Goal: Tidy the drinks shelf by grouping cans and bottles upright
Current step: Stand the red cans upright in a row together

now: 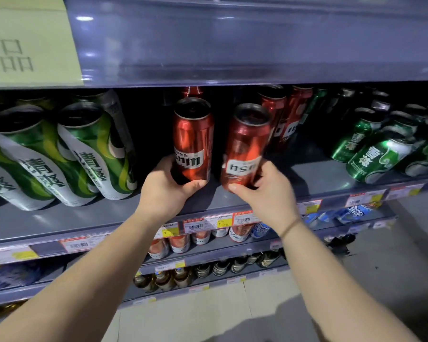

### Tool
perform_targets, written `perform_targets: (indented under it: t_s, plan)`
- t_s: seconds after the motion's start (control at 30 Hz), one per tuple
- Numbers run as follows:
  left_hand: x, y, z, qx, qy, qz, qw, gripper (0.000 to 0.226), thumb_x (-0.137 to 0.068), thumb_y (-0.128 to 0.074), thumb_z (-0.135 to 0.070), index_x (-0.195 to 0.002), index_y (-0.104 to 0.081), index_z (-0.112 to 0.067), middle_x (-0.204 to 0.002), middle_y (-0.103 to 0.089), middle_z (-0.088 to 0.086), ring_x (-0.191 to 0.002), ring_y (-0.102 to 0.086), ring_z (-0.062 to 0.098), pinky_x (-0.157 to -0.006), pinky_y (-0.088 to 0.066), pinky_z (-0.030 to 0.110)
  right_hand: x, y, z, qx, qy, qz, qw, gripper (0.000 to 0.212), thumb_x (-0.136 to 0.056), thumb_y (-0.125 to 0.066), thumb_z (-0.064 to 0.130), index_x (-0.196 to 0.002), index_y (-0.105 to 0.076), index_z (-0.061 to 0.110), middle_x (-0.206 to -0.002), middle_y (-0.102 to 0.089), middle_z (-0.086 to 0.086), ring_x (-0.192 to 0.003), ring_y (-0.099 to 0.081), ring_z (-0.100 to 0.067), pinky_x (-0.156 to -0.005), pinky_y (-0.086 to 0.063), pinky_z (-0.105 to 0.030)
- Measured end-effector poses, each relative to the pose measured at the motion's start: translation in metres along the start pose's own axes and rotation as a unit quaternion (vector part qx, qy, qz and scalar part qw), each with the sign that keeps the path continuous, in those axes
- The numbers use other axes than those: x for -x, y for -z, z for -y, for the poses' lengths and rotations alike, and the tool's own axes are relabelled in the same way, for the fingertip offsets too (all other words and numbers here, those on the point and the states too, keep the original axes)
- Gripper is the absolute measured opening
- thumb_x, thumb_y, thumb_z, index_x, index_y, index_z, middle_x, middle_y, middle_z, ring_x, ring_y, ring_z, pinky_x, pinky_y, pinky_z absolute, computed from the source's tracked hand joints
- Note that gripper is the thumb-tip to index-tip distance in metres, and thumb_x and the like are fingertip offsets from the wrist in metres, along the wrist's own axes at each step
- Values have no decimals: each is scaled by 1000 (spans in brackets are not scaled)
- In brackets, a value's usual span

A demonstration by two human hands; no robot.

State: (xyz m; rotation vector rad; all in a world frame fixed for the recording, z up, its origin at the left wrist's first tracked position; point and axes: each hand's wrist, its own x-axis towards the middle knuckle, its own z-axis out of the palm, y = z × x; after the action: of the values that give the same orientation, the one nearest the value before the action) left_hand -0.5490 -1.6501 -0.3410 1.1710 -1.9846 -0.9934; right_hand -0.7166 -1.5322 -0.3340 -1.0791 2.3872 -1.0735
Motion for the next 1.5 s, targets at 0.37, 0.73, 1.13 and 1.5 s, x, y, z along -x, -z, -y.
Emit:
perform_targets:
  t_s: [0.37, 0.73, 1.13, 1.5]
  plan:
    - [2, -1, 3, 18, -3, 3, 1000, 65, -72, -85, -34, -129, -58, -17, -120, -67, -3, -109, -61, 13, -87, -42, 22, -26, 35, -15, -119, -45, -27, 992, 47, -82, -72, 19, -125, -54, 18, -112, -63, 2, -99, -63, -16, -88, -49, -26]
    - [2, -3, 2, 20, -3, -8, 1000, 64, -68, -87, -33, -126, -60, -22, -107, -65, -16, -101, -61, 4, -80, -40, 4, -89, 2, -21, -91, 37, -10, 995, 44, -79, -76, 19, -121, -64, 17, -118, -70, 1, -110, -64, -18, -97, -50, -33]
    - [2, -5, 4, 19, 4, -16, 1000, 63, -67, -86, -31, -124, -61, -19, -110, -68, -9, -104, -64, 9, -88, -44, 18, -91, -7, -4, -63, 43, 57, 995, 47, -91, -62, 14, -137, -53, 21, -130, -63, 1, -118, -57, -18, -82, -36, -11]
    - [1, -4, 5, 29, 4, -11, 1000, 66, -66, -87, -33, -125, -61, -19, -112, -68, -11, -104, -64, 5, -87, -44, 14, -119, 33, -30, -136, -32, -67, 988, 80, -65, -85, 17, -135, -46, 16, -124, -63, -2, -113, -60, -20, -98, -49, -35]
